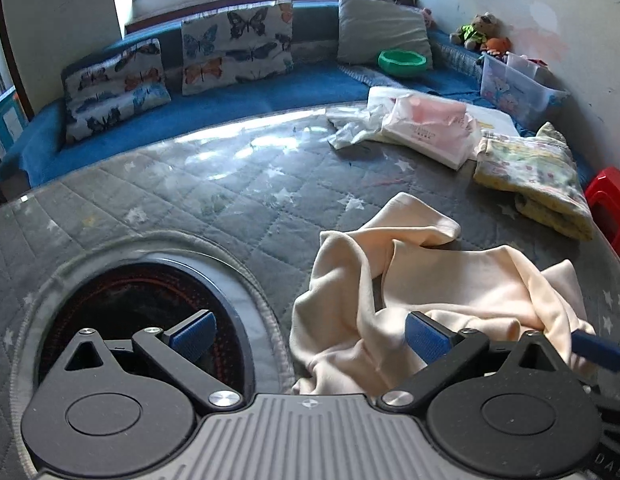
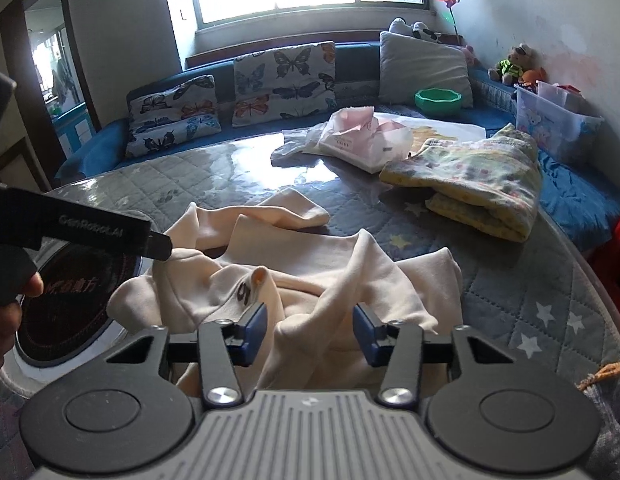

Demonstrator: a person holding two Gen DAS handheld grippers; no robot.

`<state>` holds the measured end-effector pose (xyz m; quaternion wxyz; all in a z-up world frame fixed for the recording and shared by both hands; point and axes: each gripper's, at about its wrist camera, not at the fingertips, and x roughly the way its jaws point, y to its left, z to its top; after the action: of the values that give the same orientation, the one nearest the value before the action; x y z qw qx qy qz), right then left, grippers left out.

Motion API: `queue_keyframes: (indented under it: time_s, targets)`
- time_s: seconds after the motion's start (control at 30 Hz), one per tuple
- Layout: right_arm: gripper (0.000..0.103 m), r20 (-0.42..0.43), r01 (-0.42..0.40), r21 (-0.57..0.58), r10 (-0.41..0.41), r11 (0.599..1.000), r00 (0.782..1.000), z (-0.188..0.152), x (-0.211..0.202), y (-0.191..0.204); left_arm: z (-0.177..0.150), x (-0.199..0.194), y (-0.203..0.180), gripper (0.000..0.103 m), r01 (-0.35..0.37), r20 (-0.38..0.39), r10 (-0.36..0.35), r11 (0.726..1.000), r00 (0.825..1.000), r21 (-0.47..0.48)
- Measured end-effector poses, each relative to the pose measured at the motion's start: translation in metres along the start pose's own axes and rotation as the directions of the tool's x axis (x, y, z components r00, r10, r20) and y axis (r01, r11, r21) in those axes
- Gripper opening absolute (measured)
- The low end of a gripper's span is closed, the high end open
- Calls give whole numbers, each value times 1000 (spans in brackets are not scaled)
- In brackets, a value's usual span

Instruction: Fold clothes

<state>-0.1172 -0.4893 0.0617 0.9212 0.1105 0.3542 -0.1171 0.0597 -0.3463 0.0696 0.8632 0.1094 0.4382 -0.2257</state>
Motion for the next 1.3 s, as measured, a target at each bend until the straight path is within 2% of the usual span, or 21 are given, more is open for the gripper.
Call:
queue_keyframes:
  time_s: [0.1, 0.2, 0.27, 0.3, 0.37, 0.47, 0.57, 0.73, 0.8, 0.83, 0.87, 0.97, 1.07, 1.2, 1.3]
  targets:
    - [36, -14, 0, 7, 1, 1000, 1000, -2, 6, -4, 3, 11, 5, 91, 30, -35, -31, 999, 999, -34]
    - [28, -24, -4, 0, 4, 1000, 1000, -5, 8, -5, 2, 18, 5, 76, 41, -49, -43, 999, 998, -33]
    - [21, -21, -10, -10, 9, 1000, 1000, -7, 7, -4, 0, 19, 6, 52, 62, -52, -64, 998, 997, -32]
    - [19, -17, -13, -12, 12, 1000, 1000, -8, 6, -3, -1, 20, 6, 46, 78, -54, -79, 996, 995, -34]
    - [15, -9, -19, -15, 19, 1000, 1000, -9, 4, -2, -2, 17, 7, 23, 104, -44, -105, 994, 993, -30]
    - [11, 12, -23, -19, 23, 1000, 1000, -8, -1, 0, -5, 10, 8, 11, 124, -15, -124, 992, 992, -15]
    - [10, 38, -32, -21, 33, 999, 999, -8, -9, 1, -5, -2, 14, 6, 130, 29, -130, 991, 991, -11]
    - [9, 70, -44, -35, 46, 998, 996, -8, -24, 8, -3, -15, 26, 6, 149, 58, -147, 988, 987, -40]
    - [9, 80, -48, -40, 51, 998, 996, -8, -30, 11, -1, -17, 27, 13, 159, 55, -156, 986, 986, -52]
    - [9, 84, -48, -45, 51, 998, 995, -9, -32, 12, -1, -18, 27, 24, 159, 57, -155, 986, 986, -58]
    - [9, 88, -47, -48, 51, 998, 995, -9, -34, 13, 0, -18, 26, 41, 156, 57, -152, 986, 987, -63]
    - [9, 94, -43, -57, 48, 997, 994, -11, -38, 15, 2, -13, 20, 69, 131, 55, -127, 989, 990, -69]
    - [9, 92, -40, -59, 45, 997, 995, -13, -38, 14, 5, -1, 14, 70, 111, 33, -109, 991, 994, -75]
    - [9, 94, -31, -56, 36, 998, 995, -15, -36, 9, 7, 18, 16, 66, 144, -7, -146, 981, 989, -133]
    - [9, 93, -31, -55, 36, 998, 995, -16, -35, 7, 8, 31, 17, 51, 169, -31, -176, 973, 984, -157]
